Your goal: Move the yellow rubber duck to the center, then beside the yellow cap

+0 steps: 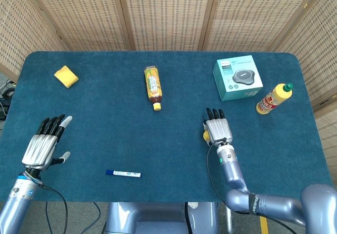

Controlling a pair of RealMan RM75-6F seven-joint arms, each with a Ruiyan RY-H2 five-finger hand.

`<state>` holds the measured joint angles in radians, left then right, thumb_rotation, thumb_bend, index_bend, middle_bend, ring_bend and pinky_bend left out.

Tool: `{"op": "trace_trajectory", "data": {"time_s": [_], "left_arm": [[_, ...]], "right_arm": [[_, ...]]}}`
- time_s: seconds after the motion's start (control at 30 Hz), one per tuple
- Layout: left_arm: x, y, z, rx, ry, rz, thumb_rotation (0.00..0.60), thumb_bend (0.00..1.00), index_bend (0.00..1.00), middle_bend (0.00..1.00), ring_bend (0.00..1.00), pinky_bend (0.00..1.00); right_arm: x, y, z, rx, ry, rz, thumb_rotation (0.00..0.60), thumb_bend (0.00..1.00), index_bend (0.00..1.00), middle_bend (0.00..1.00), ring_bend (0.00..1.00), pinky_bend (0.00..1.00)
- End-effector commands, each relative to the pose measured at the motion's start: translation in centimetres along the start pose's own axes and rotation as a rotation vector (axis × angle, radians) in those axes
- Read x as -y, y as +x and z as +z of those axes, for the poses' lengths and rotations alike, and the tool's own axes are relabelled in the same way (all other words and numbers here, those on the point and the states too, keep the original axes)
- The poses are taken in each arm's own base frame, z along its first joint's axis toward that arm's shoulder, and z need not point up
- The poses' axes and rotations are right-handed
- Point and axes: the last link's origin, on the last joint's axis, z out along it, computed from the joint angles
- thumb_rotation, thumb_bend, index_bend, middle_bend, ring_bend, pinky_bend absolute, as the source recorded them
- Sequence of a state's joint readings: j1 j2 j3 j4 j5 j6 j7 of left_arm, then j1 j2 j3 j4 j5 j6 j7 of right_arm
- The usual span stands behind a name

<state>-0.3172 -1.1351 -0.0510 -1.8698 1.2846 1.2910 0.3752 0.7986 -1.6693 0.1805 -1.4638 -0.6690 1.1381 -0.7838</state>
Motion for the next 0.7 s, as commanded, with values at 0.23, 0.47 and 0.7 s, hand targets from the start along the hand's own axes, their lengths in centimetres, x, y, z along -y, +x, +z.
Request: {"op": "trace_trajectory", "data": {"time_s": [0.23, 0.47, 0.7], "left_arm": [[-0.2, -0.1, 0.0, 0.005, -0.006, 0.004, 0.600, 0.26, 0.00, 0.00, 0.00, 0.00], [-0.2, 0.0, -0.1, 0.002, -0.006, 0.002, 0.600, 0.26, 0.00, 0.00, 0.00, 0.00], [-0.2, 0.0, -0.2, 0.002, -0.010, 0.000, 0.600, 0.26, 0.00, 0.00, 0.00, 0.00]], "right_arm": [[-0.2, 0.0, 0.1, -0.006, -0.005, -0.009, 0.600, 0.19, 0.50, 0.01, 0.00, 0.00], [-0.7, 0.0, -0.1, 0.006, -0.018, -0.027, 0.600, 0.18, 0.45, 0.00, 0.00, 0.00], [-1.0, 0.2, -0.4, 0.004, -0.021, -0.033, 0.600, 0.17, 0.34, 0.00, 0.00, 0.00]]}}
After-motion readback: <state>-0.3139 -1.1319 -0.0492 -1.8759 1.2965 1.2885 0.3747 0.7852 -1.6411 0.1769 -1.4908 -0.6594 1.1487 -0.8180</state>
